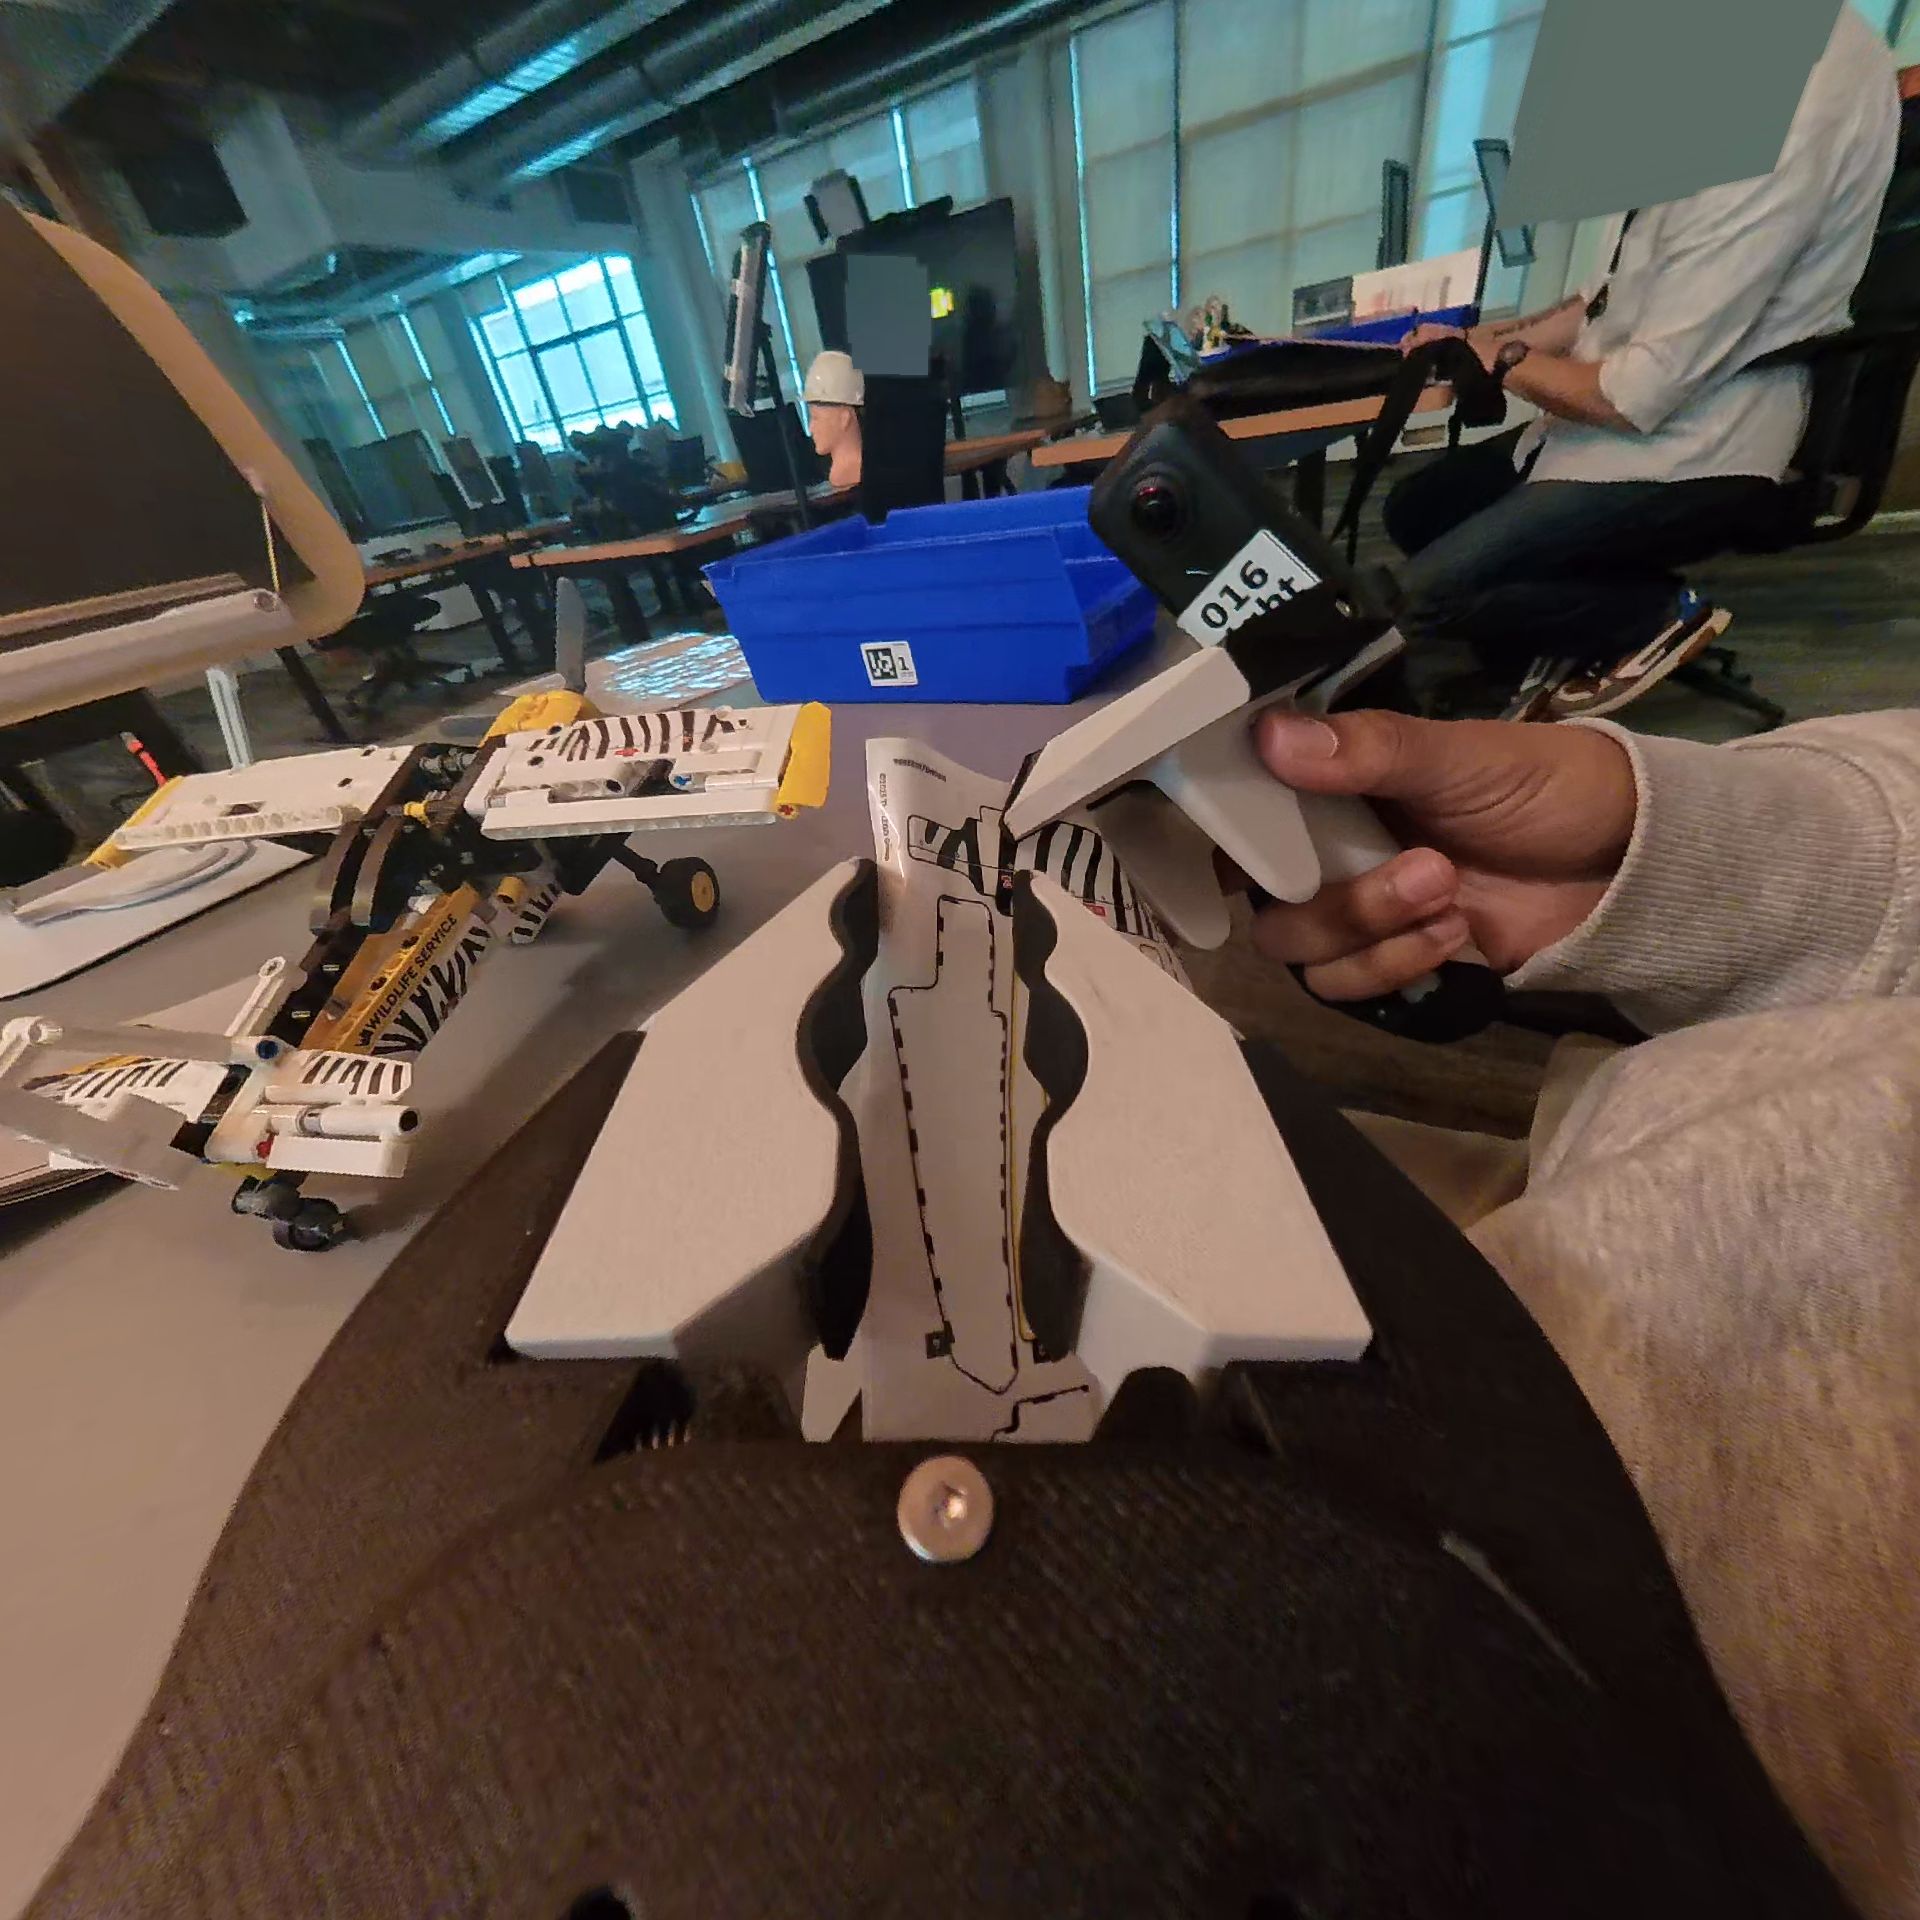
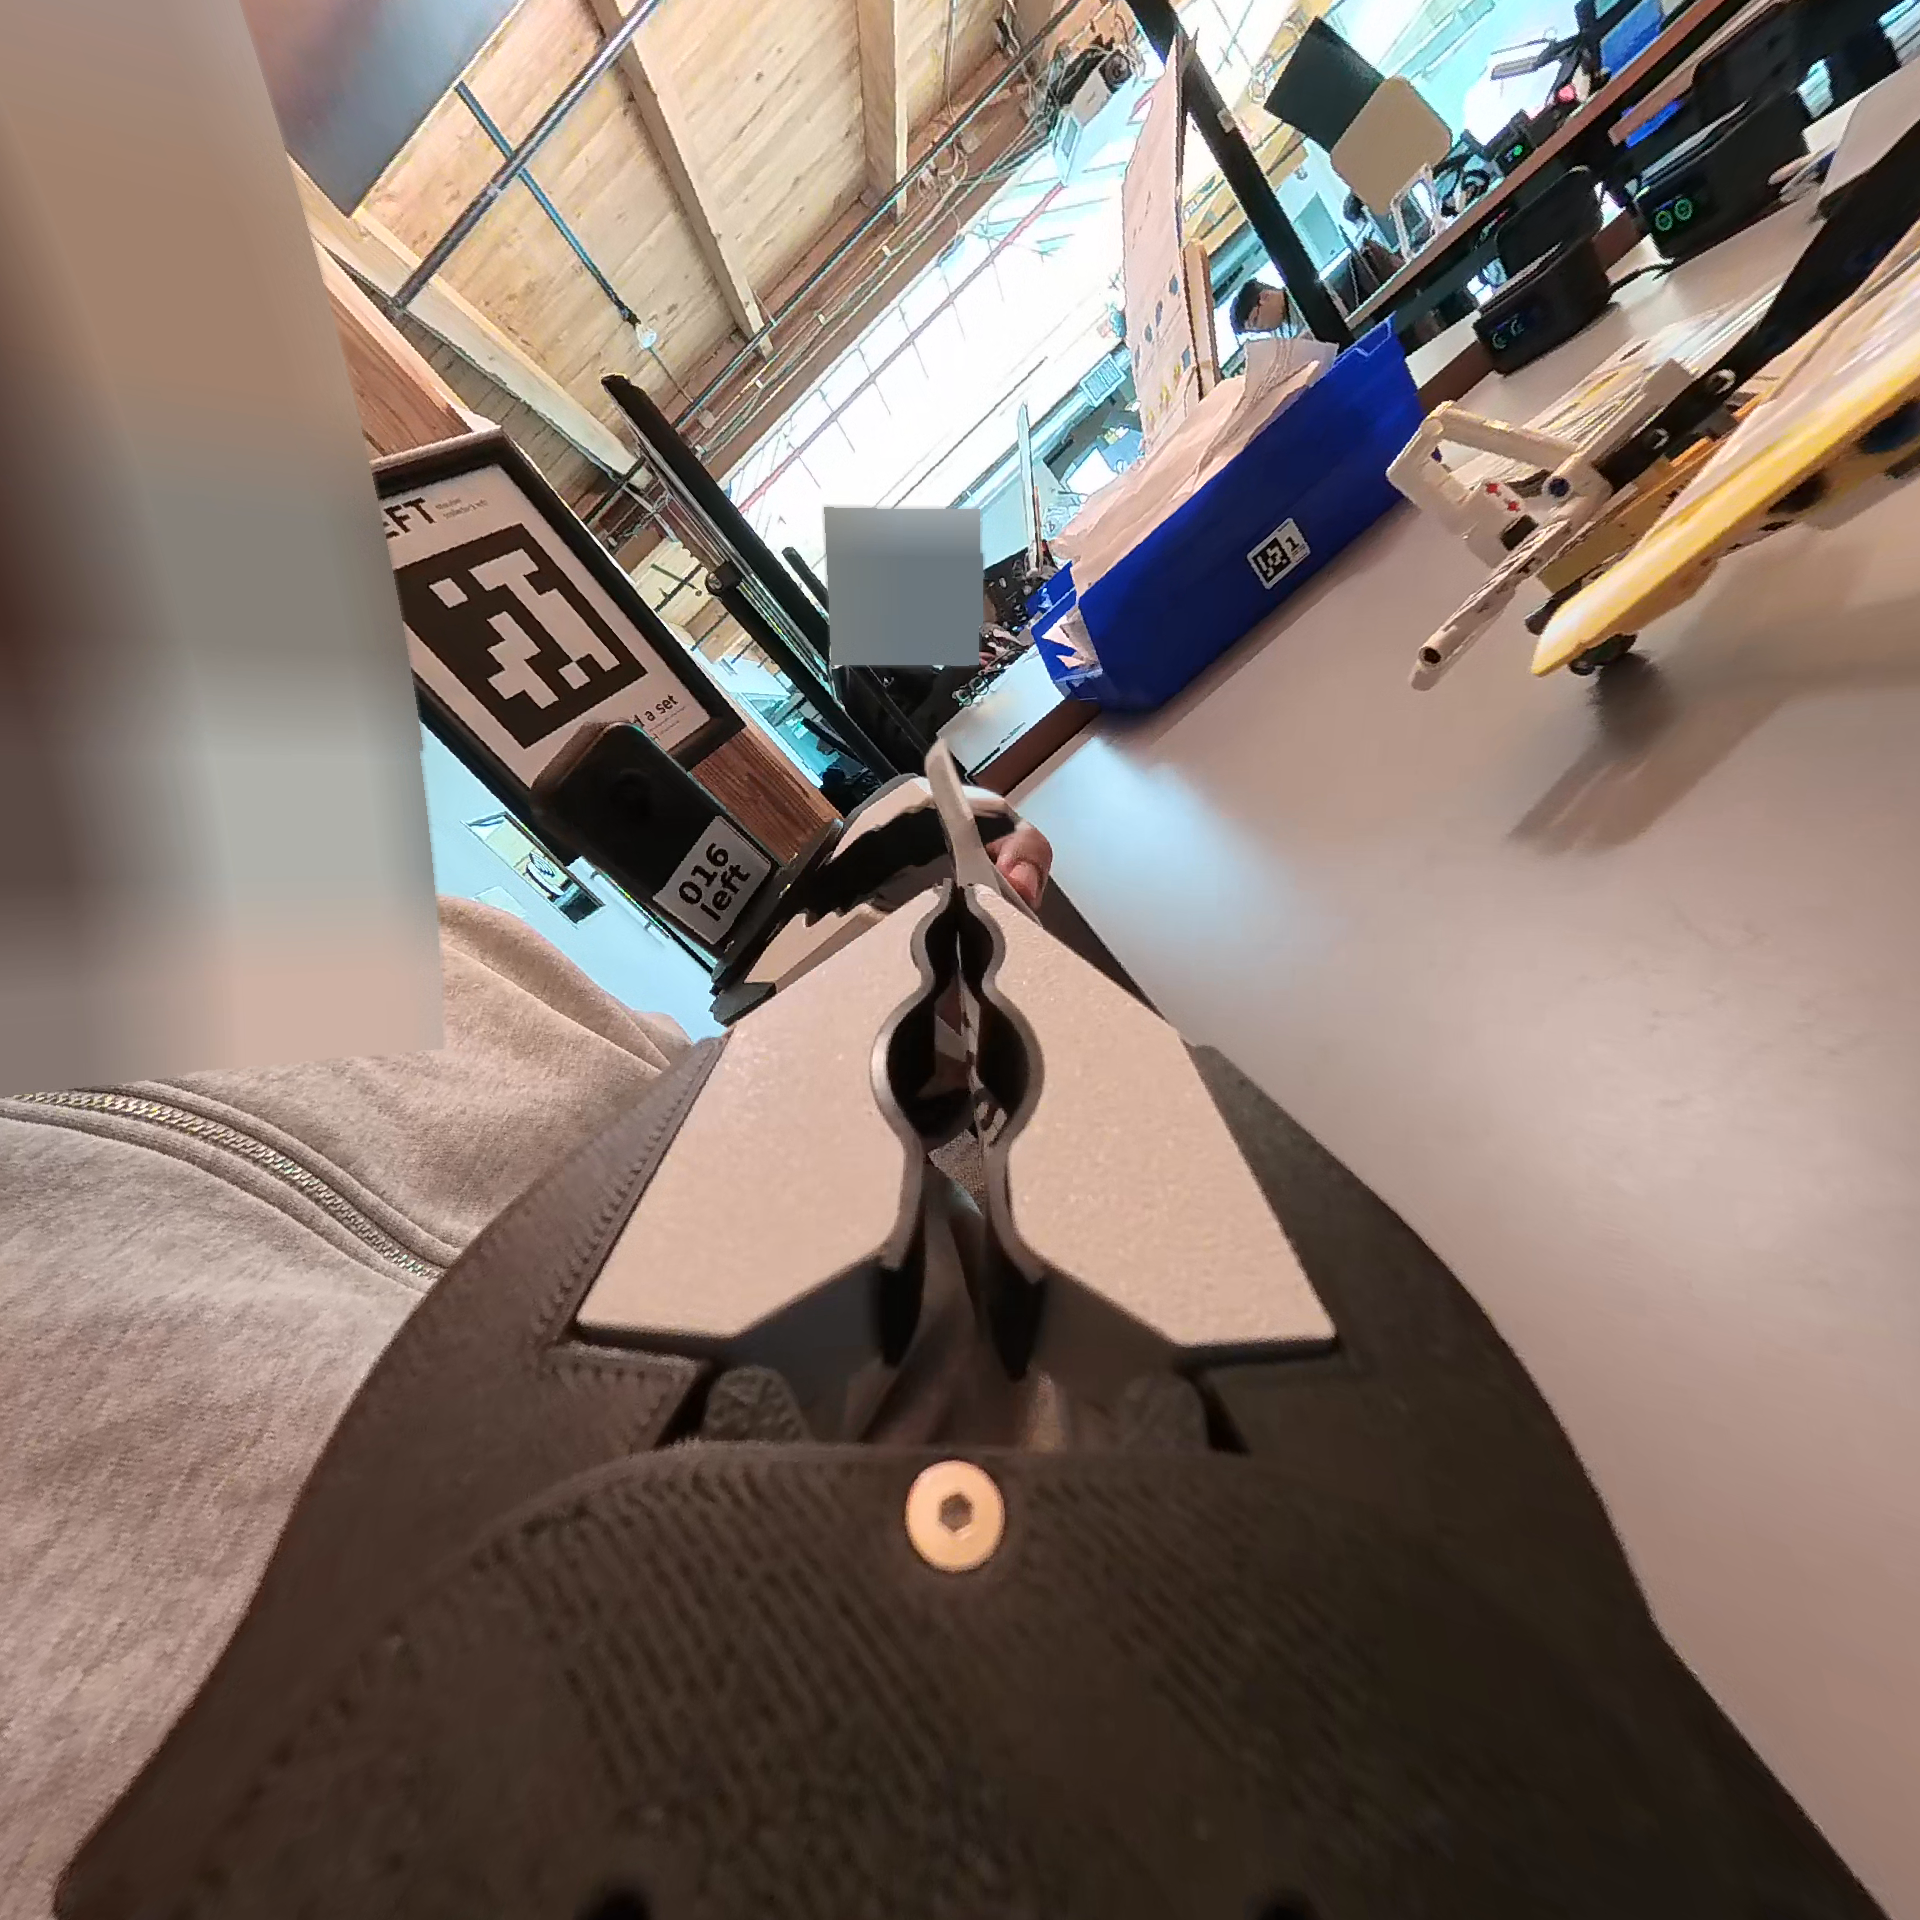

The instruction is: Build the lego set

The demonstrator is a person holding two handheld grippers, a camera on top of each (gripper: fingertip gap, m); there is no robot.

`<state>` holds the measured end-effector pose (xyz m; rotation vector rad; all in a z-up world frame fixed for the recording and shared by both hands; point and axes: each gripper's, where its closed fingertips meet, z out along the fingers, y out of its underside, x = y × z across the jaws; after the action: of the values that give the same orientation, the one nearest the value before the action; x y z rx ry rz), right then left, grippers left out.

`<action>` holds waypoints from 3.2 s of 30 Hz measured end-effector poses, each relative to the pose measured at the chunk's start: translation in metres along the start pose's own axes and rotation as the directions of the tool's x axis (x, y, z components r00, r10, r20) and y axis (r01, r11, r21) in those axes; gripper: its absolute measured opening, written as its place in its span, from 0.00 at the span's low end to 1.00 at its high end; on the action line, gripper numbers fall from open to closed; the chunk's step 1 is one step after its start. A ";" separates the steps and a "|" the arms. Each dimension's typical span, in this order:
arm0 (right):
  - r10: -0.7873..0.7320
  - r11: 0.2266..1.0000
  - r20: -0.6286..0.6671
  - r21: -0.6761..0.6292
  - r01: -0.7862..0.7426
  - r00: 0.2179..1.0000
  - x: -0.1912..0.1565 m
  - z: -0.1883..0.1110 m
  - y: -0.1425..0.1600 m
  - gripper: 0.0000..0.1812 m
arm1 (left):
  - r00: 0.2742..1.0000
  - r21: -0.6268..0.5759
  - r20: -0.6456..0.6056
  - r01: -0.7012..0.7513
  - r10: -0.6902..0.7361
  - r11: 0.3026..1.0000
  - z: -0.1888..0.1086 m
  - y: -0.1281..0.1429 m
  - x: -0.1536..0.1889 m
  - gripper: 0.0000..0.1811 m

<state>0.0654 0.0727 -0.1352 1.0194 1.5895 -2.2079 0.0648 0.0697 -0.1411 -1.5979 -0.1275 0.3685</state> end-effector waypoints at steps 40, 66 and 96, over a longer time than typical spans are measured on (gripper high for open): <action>-0.389 0.885 0.171 -0.205 0.419 0.905 -0.033 -0.012 0.035 0.00 | 0.737 -0.268 -0.547 0.296 -0.398 0.917 -0.015 0.015 0.065 0.00; -0.339 0.919 0.025 -0.205 0.337 0.940 -0.009 -0.015 0.021 0.00 | 0.883 -0.135 -0.428 0.145 -0.190 0.980 -0.011 0.005 0.053 0.00; -0.195 0.974 -0.832 -0.099 0.205 0.520 0.147 -0.243 -0.137 0.20 | 0.768 -0.131 -0.447 0.451 -0.459 0.883 -0.009 -0.036 0.022 0.00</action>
<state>-0.0212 0.3736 -0.1702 2.2559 2.1202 -1.9067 0.0937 0.0701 -0.1090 -1.5675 -0.1428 -0.4067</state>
